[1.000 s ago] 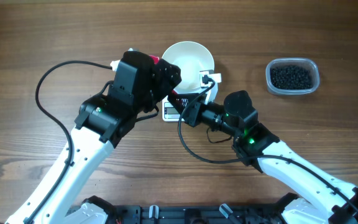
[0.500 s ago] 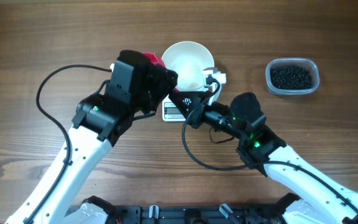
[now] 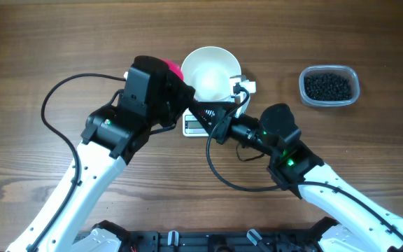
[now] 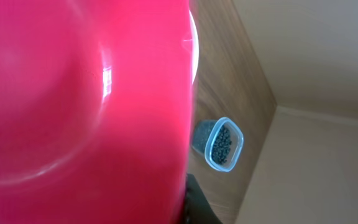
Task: Scoop item into bowl and weigh 150g on scale
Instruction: 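Grasp the pink cup handle with the right gripper beside the left, then release the left gripper and lift the cup with the right gripper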
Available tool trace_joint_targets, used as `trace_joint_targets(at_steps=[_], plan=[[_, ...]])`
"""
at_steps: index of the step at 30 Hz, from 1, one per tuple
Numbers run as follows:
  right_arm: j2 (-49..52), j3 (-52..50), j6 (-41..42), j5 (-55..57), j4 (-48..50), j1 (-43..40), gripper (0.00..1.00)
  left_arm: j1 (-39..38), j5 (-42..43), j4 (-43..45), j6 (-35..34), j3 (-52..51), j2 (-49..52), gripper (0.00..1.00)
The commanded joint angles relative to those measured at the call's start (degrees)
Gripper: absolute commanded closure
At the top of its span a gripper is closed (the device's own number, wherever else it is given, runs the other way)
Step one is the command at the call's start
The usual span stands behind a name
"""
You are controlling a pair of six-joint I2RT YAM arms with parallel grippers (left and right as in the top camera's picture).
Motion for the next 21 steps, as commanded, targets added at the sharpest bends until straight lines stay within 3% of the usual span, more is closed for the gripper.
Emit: trace_joint_targets(at_steps=[1,5,7,12,17,21], plan=[[-0.55,0.87,2.97,-1.62,-2.16,0.22,0.51,0.2,-3.21,0.04,0.24,0.59,0.22,0.96],[-0.52,0.87,17.07,-6.93,-2.51,-0.72,0.37,0.2,-5.95,0.83,0.94,0.59,0.22,0.96],[-0.5,0.87,24.7,-10.93,-1.57,-3.23,0.36,0.2,-5.95,2.71,3.76,0.59,0.22,0.96],[0.61,0.76,37.66,-20.37,6.03,-9.73,0.41,0.15,-5.92,6.73,10.23,0.5,0.2,0.96],[8.15,0.76,51.6,-20.48,23.98,-9.97,0.53,-0.35,-6.75,12.94,7.56,0.2,0.2,0.96],[15.23,0.76,59.47,-20.04,37.03,-9.97,0.54,-0.35,-9.99,15.17,3.67,0.2,0.22,0.95]])
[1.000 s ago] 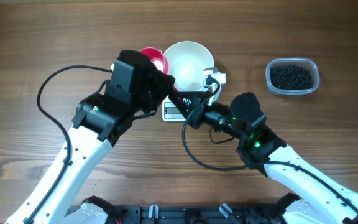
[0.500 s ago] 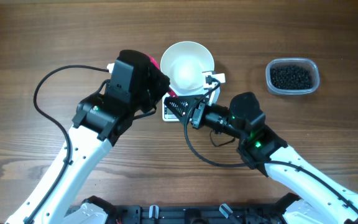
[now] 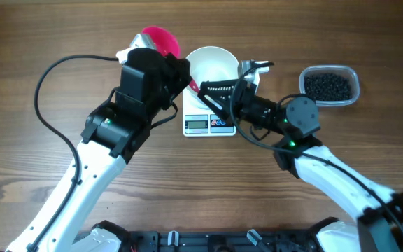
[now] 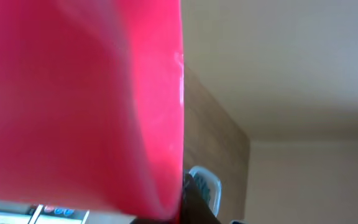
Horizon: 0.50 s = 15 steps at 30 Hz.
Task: Scoop item into bowl and weigh 150g on scale
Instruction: 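Release the left gripper and lift the cup with the right gripper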
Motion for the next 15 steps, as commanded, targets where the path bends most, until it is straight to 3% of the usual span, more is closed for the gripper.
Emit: trace_joint_targets(at_steps=[1,8,15], plan=[[5.09,0.7,8.57,-0.9,4.22,0.42,0.54,-0.44,-0.98,3.23,-2.69,0.24,0.02,0.96],[6.95,0.68,10.29,-0.15,10.64,-1.18,0.5,-0.39,-2.25,5.79,-2.67,0.24,0.02,0.96],[6.95,0.7,11.45,5.27,14.14,-1.22,0.58,-0.44,-1.38,5.77,-2.69,0.24,0.13,0.96]])
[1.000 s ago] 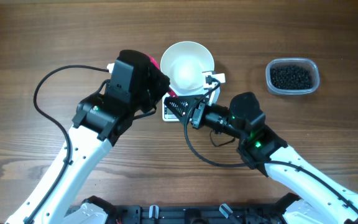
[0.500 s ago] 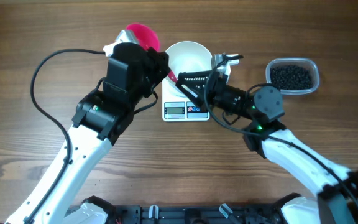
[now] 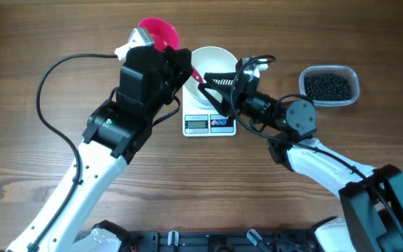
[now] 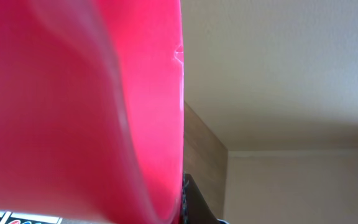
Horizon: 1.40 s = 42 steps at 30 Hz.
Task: Scoop item into bowl and weigh 150g on scale
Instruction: 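Release the left gripper and lift the cup with the right gripper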
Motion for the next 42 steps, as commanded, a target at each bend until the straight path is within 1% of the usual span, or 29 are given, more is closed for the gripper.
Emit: trace_joint_targets(at_steps=[1,8,11,15,18,24,29,32,42], plan=[[0.55,0.7,0.35,3.39,0.83,-0.04,0.57,-0.11,0.0,0.33,-0.17,0.35,0.22,0.96],[0.55,0.79,-0.46,4.42,-0.66,0.07,0.6,-0.11,2.03,0.35,-1.68,0.35,1.49,0.96],[0.55,0.81,-1.09,4.33,-0.94,0.11,0.63,-2.01,1.9,0.83,-3.19,0.35,2.6,0.96],[0.55,0.81,-1.07,3.65,-2.16,0.11,0.66,-2.36,1.81,1.46,-3.21,0.35,3.28,0.96],[0.55,0.81,-0.13,3.54,-2.19,0.11,0.66,-2.36,1.81,2.27,-3.21,0.35,3.39,0.96],[0.55,0.81,0.22,3.52,-3.52,0.11,0.71,-3.89,1.79,3.13,-3.21,0.35,4.48,0.96],[0.55,0.81,0.22,4.83,-3.69,0.11,0.73,-3.87,1.81,2.93,-3.21,0.35,4.5,0.96],[0.55,0.81,0.22,5.09,-3.69,0.11,0.8,-3.87,1.81,2.91,-3.21,0.35,4.5,0.96],[0.55,0.81,0.22,6.99,-5.57,0.09,0.8,-3.87,1.84,2.47,-3.21,0.35,4.5,0.96]])
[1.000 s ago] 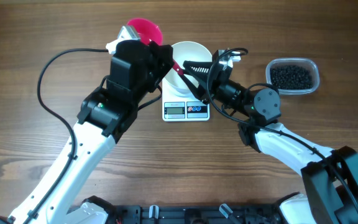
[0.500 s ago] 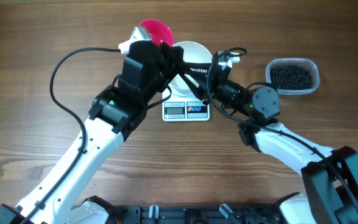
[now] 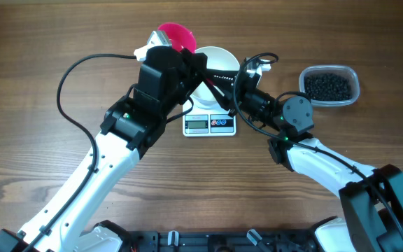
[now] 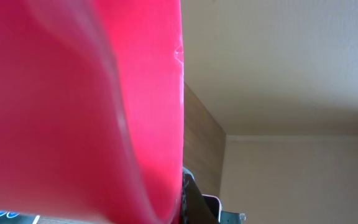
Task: Scoop item into bowl and weigh 150g on scale
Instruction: 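Release the left gripper and lift the cup with the right gripper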
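A pink scoop (image 3: 176, 33) is raised at the back left of the white bowl (image 3: 214, 57), and my left gripper (image 3: 196, 68) is shut on its handle. In the left wrist view the scoop (image 4: 73, 106) fills most of the frame, with one dark finger (image 4: 191, 202) at its lower edge. The bowl stands on the white scale (image 3: 210, 124). My right gripper (image 3: 222, 87) reaches in from the right, and its black fingers are spread over the bowl's near right side. The black beans sit in a clear container (image 3: 329, 85) at the right.
The left arm (image 3: 128, 126) crosses the table from the lower left, its black cable looping out to the left. The right arm (image 3: 306, 150) comes in from the lower right. Bare wooden table (image 3: 61, 42) lies around the scale.
My left arm and the scoop have shifted a little to the right, closer to the bowl's back rim. The right gripper stays at the bowl's right side, barely moved.
The scoop was low at the bowl's left rim while my right gripper hung over the scale display. Then the scoop was raised behind the bowl and the right gripper was at the bowl's right side. Now the scoop stands nearer the bowl's back rim.
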Available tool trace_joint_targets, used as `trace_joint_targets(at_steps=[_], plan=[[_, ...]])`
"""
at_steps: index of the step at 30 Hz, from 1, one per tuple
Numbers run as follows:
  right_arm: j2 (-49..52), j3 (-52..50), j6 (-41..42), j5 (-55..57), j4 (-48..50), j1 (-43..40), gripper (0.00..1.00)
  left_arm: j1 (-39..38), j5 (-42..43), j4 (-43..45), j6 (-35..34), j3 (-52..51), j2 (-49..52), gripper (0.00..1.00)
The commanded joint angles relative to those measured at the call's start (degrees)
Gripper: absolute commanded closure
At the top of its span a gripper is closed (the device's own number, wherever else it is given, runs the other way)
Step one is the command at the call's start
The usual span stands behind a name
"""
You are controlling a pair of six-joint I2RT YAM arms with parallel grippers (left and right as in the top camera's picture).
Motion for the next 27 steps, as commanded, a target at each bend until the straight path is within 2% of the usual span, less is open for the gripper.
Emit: trace_joint_targets(at_steps=[1,5,8,9,11,12,16,18,22,25,27], plan=[[0.55,0.79,0.04,1.46,-0.04,0.15,0.81,-0.52,0.31,-0.09,-0.15,0.35,0.42,0.96],[0.55,0.79,0.02,1.44,-0.02,0.15,0.96,-0.52,0.46,-0.28,-0.15,0.35,0.42,0.96],[0.55,0.79,0.02,1.11,-0.02,0.15,0.96,-0.52,0.46,-0.52,-0.15,0.35,0.42,0.96],[0.55,0.79,-0.04,0.63,0.0,0.15,0.96,-0.52,0.46,-0.55,-0.13,0.35,0.42,0.92],[0.55,0.79,-1.77,0.0,-0.02,0.15,0.96,-0.5,0.46,-0.5,-0.09,0.35,0.24,0.25],[0.55,0.79,-2.64,-0.57,-0.02,0.09,0.96,-0.46,0.46,-0.48,0.15,0.35,-0.02,0.0],[0.55,0.79,-7.41,-5.01,-0.09,-2.93,0.95,-0.46,0.48,-1.03,9.51,0.37,-3.91,0.0],[0.52,0.79,-11.02,-10.91,-0.35,-7.23,0.95,-0.46,0.44,-2.19,16.48,0.37,-10.6,0.0],[0.09,0.79,-13.9,-18.82,-0.74,-11.69,0.95,1.27,0.26,-9.03,16.74,0.37,-18.12,0.0],[-0.76,0.81,-16.98,-22.93,-1.16,-13.66,0.95,5.22,1.84,-18.03,22.47,0.37,-20.72,0.0],[-0.76,0.81,-18.91,-23.76,-1.4,-13.66,0.95,5.4,3.13,-19.47,24.17,0.37,-19.91,0.0]])
